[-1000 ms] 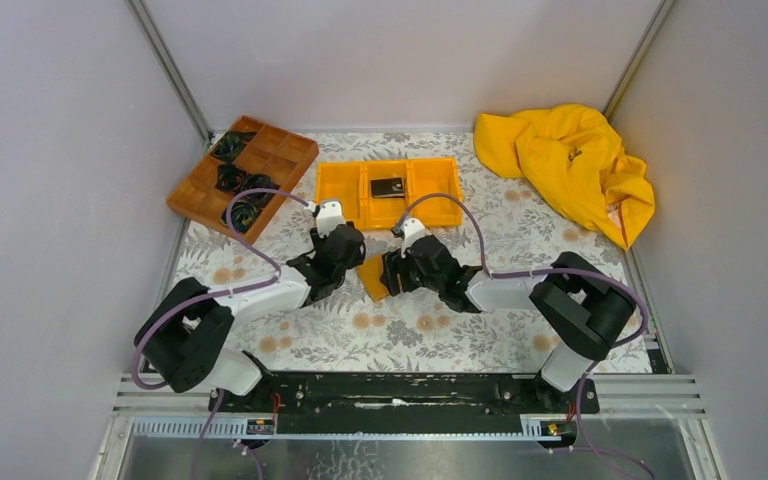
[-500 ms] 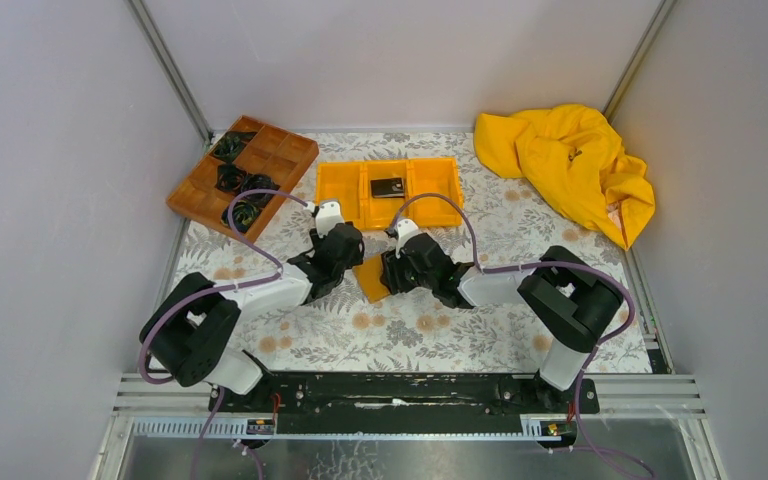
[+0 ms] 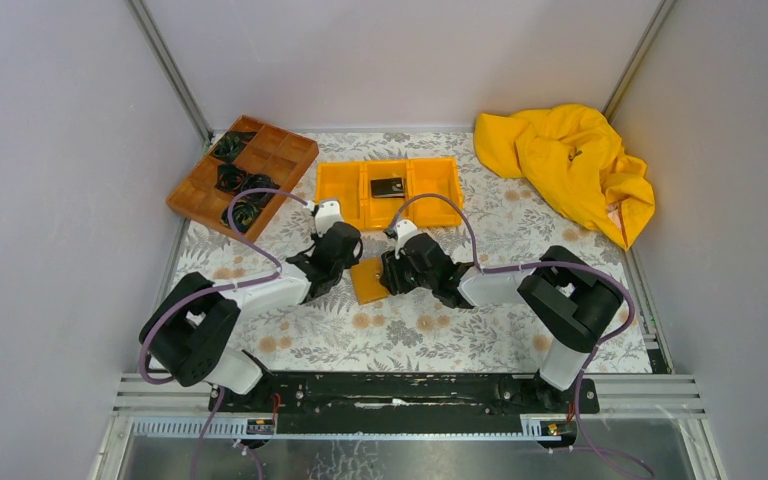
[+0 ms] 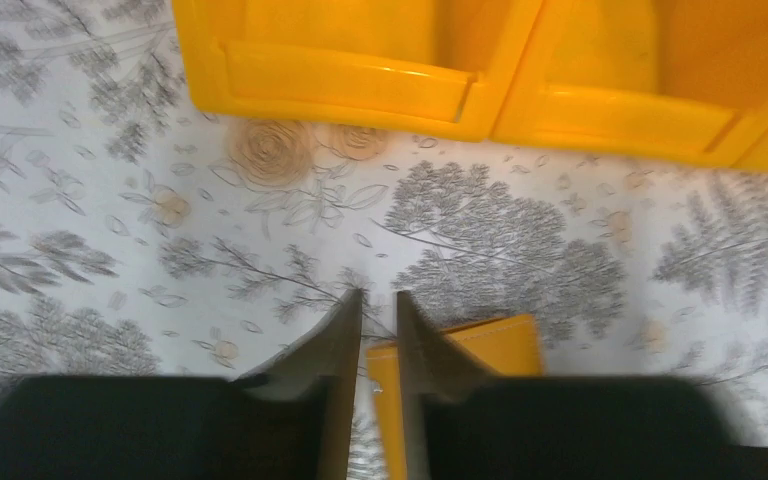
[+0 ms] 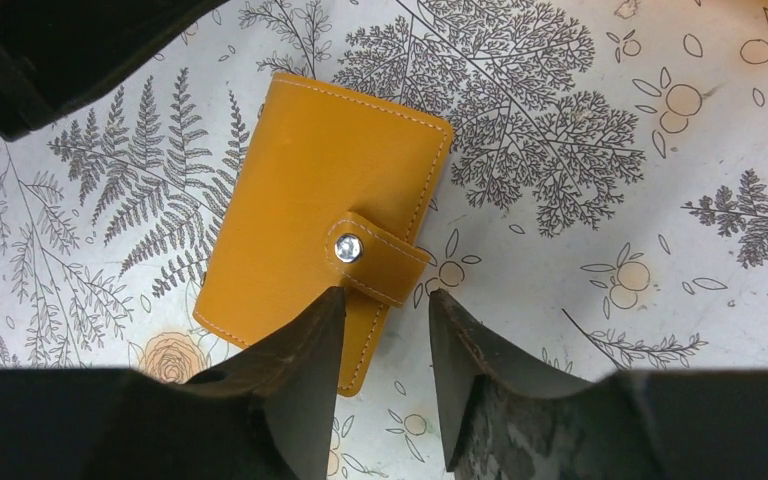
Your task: Take the credit cards out of the card holder
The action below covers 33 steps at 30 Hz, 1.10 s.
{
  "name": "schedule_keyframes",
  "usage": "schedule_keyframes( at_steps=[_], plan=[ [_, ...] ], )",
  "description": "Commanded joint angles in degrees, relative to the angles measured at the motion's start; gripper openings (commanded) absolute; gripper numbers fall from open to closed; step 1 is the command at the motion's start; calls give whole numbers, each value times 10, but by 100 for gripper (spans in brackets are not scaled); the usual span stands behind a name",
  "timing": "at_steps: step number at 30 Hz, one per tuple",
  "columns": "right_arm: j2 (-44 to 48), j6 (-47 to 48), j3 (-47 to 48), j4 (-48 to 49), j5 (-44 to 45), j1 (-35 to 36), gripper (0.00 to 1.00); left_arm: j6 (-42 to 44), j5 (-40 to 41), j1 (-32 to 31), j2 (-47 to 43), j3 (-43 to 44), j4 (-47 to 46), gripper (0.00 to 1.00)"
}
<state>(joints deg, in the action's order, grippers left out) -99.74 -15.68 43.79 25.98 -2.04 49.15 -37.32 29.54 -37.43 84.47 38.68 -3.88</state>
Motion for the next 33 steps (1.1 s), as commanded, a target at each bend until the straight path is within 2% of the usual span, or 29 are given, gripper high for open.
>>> schedule_keyframes(
  at_steps=[1,6,11,16,20,23,28,33],
  plan=[
    [20,-2,12,2,8,4,46,12,-32,5,-15,-7,-27,2],
    [16,-6,17,-12,-5,4,48,10,-75,6,-7,-14,-43,0],
    [9,-14,21,-24,-20,4,50,-4,-93,6,45,18,2,0],
    [3,-19,25,-22,-43,4,61,-23,-186,6,82,24,-2,0],
    [3,-29,21,-9,-65,4,63,-37,-242,6,53,1,-14,0],
    [-2,-39,20,0,-83,4,55,-47,-256,6,17,-27,-18,0],
    [-3,-50,19,12,-103,4,44,-52,-222,7,-15,-60,-6,0],
    [-1,-49,18,4,-76,4,15,-56,-212,7,-69,-82,0,0]
  ],
)
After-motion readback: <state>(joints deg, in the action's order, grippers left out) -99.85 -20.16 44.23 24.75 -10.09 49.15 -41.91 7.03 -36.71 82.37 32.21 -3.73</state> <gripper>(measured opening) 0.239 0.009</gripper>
